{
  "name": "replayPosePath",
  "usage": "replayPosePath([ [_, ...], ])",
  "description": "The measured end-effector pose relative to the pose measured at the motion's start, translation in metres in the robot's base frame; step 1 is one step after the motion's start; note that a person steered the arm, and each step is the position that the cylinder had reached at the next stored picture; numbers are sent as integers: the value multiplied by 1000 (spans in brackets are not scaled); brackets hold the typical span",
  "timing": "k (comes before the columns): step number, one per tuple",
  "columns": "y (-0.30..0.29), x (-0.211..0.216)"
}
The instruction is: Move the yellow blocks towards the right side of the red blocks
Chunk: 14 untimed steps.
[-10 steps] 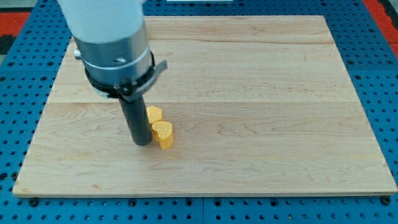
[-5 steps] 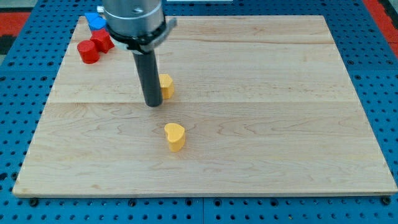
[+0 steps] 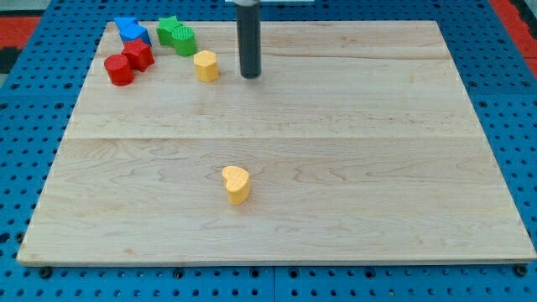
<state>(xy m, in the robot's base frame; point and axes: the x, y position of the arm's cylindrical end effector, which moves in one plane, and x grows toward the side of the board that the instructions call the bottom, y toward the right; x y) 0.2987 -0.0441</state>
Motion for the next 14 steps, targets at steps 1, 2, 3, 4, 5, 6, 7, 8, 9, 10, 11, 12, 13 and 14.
replayPosePath([
  [1, -83, -6],
  [2, -42, 39],
  [3, -76, 49],
  [4, -103, 38],
  [5, -102, 25],
  [6, -38, 48],
  [7, 74, 126],
  [8, 80, 222],
  [9, 11, 242],
  [10, -61, 183],
  [11, -87, 174],
  [12, -39, 209],
  [13, -104, 192],
  [14, -161, 187],
])
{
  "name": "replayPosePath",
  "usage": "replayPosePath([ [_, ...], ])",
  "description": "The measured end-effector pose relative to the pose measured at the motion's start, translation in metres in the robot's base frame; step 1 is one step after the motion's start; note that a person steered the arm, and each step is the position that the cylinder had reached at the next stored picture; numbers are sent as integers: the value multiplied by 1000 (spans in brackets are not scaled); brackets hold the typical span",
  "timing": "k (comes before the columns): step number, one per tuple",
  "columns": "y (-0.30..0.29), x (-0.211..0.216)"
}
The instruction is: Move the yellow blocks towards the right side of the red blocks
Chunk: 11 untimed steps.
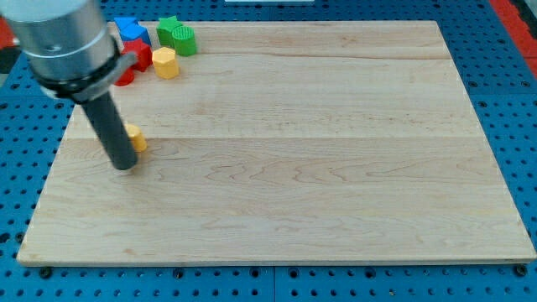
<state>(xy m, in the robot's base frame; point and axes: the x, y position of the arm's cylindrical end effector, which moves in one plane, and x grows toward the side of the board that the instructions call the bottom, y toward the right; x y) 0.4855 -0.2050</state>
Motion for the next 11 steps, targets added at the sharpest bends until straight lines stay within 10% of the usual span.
replayPosePath([
  [4, 48, -32],
  [7, 37, -150],
  [9, 108, -88],
  [11, 88, -155],
])
